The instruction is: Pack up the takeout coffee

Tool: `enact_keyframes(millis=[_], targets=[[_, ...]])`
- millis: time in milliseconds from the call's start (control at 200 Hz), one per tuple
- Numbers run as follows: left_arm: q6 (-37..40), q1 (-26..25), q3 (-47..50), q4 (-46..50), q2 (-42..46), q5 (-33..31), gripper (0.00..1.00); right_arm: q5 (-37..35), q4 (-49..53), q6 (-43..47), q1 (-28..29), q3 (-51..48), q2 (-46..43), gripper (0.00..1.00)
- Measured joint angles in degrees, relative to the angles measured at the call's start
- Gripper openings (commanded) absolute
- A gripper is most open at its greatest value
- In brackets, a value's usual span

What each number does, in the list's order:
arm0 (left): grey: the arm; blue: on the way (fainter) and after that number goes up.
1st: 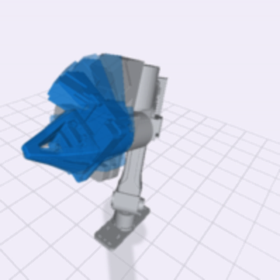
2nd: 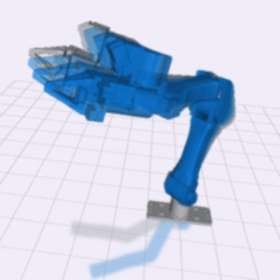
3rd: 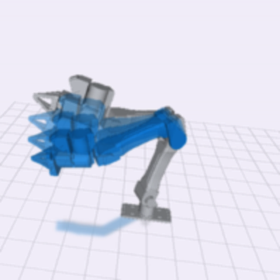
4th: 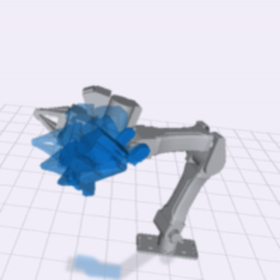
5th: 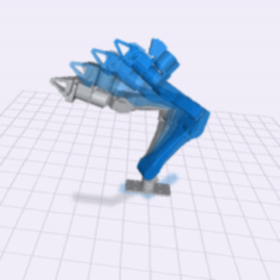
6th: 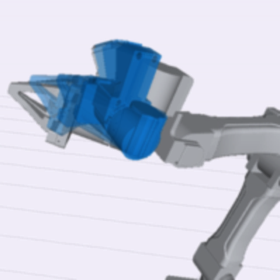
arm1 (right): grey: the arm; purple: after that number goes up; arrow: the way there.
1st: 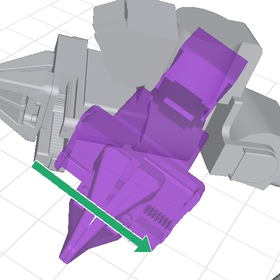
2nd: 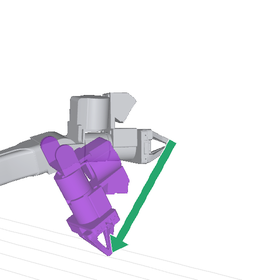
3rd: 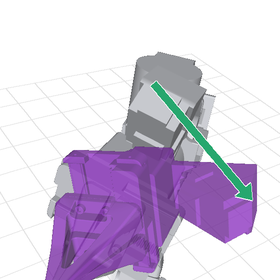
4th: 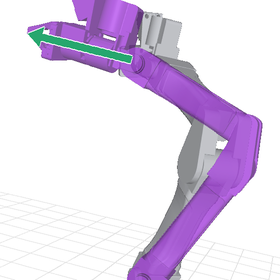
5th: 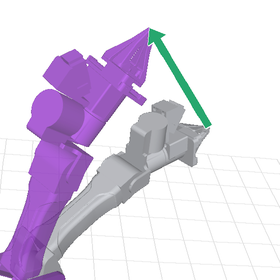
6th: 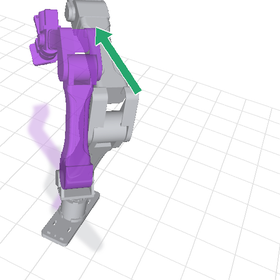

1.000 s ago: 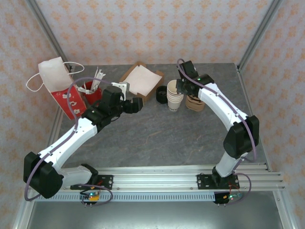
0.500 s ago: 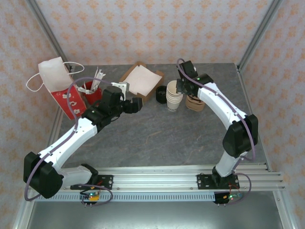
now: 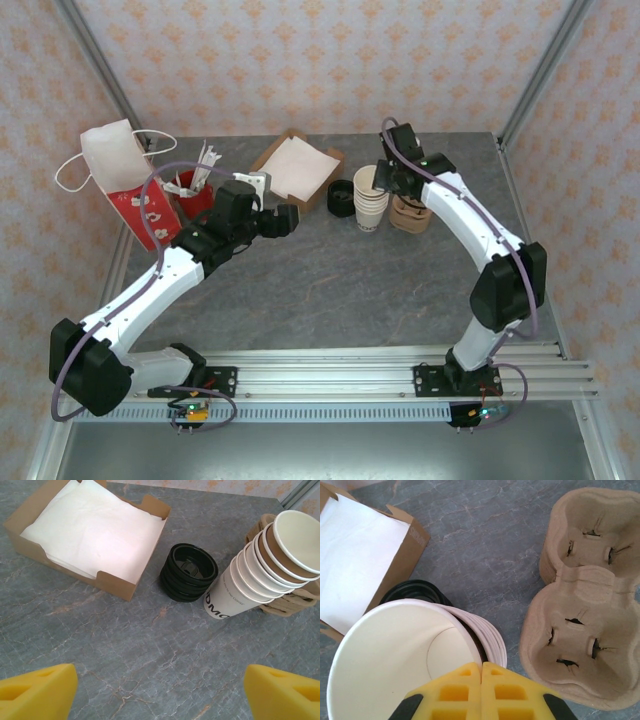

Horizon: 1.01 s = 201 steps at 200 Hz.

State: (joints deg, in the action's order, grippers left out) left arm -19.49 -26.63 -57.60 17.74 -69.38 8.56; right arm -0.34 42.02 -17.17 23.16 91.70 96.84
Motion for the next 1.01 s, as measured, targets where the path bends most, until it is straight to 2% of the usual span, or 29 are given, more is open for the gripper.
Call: enact_keyframes(millis=[505,746,856,1006], targets=[[-0.04,-0.02,0.46,0.04,0.70,-0.04,0.87,2.29,-0.44,-1.05,-1.36,0.87,-4.26,0.00],[-0.44,-0.02,1.64,0.00,2.69,-0.46,0.89,2.29,0.44,-0.31,-0.83,2.71,-13.79,0.00],[-0.39,0.00,2.29,0.13,3.93,-1.44,0.90,2.56,0.52,1.03,2.16,2.69,-18.38,0.00],[-0.42,0.28,3.37,1.68,7.23,-2.93,0.90,4.44,-0.79,3.30,10.05,-2.91,-22.25,0.00]])
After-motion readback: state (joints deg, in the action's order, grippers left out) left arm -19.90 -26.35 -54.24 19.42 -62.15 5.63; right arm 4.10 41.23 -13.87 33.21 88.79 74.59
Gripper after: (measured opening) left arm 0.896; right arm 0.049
